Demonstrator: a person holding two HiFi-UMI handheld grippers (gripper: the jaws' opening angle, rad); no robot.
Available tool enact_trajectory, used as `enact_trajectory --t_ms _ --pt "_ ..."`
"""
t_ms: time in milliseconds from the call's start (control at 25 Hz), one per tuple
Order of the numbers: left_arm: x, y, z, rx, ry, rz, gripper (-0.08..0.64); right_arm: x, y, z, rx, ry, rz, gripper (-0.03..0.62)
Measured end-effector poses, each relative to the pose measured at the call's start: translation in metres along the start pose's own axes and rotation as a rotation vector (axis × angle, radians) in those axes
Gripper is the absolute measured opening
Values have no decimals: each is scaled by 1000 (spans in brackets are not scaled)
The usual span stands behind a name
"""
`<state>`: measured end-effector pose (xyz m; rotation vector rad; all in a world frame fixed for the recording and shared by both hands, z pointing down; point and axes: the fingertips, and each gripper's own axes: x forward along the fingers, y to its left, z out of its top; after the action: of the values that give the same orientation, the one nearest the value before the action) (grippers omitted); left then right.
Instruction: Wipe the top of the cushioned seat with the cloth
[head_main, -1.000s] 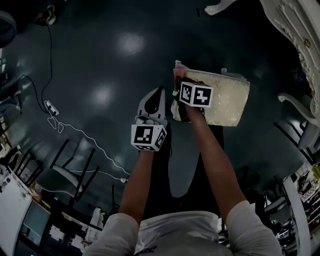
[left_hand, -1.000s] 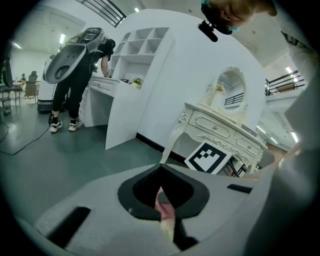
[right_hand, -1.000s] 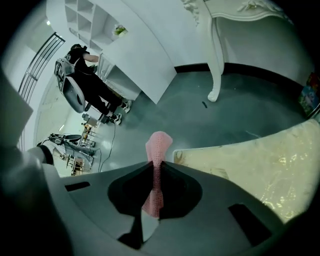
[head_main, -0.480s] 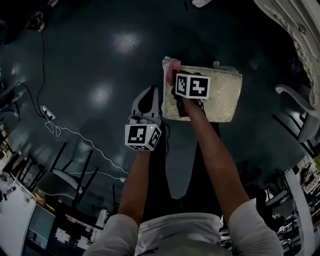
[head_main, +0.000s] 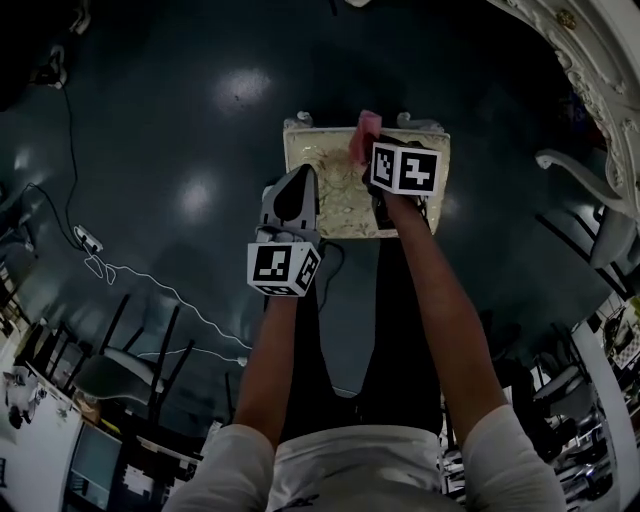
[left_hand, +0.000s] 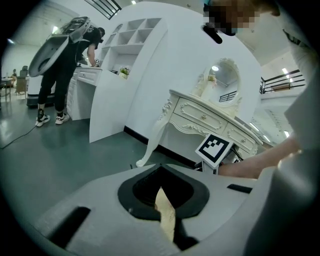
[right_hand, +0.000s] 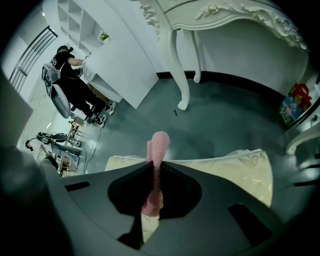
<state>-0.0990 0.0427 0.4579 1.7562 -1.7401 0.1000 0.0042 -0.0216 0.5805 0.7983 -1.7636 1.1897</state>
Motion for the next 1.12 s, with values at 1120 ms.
enact_trajectory --t_ms 1120 --pt "2 -5 -10 -47 15 24 8 -46 -23 -4 107 -113 55 21"
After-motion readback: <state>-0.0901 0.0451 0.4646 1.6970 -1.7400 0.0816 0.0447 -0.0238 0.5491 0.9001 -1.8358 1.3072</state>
